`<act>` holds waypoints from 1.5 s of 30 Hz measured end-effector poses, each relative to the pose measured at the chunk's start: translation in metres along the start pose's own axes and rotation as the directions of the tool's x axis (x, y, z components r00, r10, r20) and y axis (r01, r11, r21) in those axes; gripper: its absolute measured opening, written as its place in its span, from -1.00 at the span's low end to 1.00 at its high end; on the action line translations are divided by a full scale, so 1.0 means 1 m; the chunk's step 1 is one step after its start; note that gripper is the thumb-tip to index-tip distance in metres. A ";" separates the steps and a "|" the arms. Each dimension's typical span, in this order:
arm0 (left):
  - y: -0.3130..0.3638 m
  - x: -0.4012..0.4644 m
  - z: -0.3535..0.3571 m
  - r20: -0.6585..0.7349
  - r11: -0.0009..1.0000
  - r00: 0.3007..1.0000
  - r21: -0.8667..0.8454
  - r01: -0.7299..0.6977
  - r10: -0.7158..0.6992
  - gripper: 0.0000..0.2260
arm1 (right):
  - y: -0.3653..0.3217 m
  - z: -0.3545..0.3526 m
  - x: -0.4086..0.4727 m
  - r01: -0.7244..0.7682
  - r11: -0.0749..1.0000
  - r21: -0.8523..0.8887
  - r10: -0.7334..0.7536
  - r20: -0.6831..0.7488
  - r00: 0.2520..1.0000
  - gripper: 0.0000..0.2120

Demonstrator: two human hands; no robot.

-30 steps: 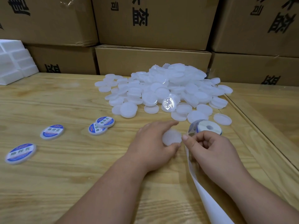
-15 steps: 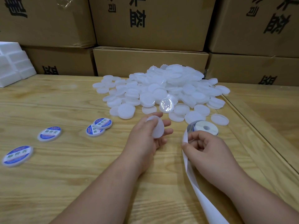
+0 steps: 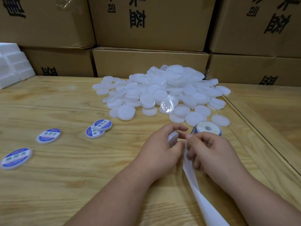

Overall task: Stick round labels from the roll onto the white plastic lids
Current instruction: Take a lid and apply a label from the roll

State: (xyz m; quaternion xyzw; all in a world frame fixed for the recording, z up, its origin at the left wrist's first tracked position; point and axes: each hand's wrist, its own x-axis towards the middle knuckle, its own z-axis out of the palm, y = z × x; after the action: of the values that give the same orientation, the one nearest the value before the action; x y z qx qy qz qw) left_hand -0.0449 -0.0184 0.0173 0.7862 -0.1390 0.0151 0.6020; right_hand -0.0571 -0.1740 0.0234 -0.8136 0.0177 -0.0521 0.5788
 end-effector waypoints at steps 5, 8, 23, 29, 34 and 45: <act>0.001 -0.001 0.000 0.001 1.000 1.000 -0.001 0.006 -0.006 -0.73 | 0.000 -0.001 0.002 -0.045 0.999 -0.002 0.045 -0.016 0.999 -0.83; 0.001 -0.001 0.001 -0.008 0.998 1.000 -0.056 0.013 -0.013 -0.75 | 0.003 -0.001 0.002 -0.034 0.999 -0.001 0.034 -0.016 0.999 -0.89; 0.000 0.002 0.000 -0.113 0.999 0.993 -0.036 0.028 -0.032 -0.81 | 0.002 0.000 -0.003 0.080 0.997 0.025 -0.082 0.076 0.994 -0.78; 0.000 0.002 -0.001 -0.119 0.999 0.993 -0.049 0.019 -0.025 -0.85 | 0.005 0.001 -0.001 0.100 0.994 0.045 -0.102 0.050 0.994 -0.83; -0.001 0.001 -0.002 -0.070 0.998 0.998 -0.067 -0.005 0.001 -0.83 | 0.003 0.001 -0.003 0.100 0.987 0.124 -0.109 0.070 0.992 -0.84; -0.005 0.005 -0.001 -0.268 0.999 0.963 -0.040 0.023 -0.033 -0.80 | 0.008 0.001 -0.001 0.116 0.989 0.091 -0.122 0.073 0.990 -0.67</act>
State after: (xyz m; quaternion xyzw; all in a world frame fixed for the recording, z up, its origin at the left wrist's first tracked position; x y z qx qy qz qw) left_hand -0.0386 -0.0176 0.0134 0.7676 -0.0453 0.1107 0.6297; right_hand -0.0575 -0.1758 0.0158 -0.7887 -0.0560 -0.0552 0.6098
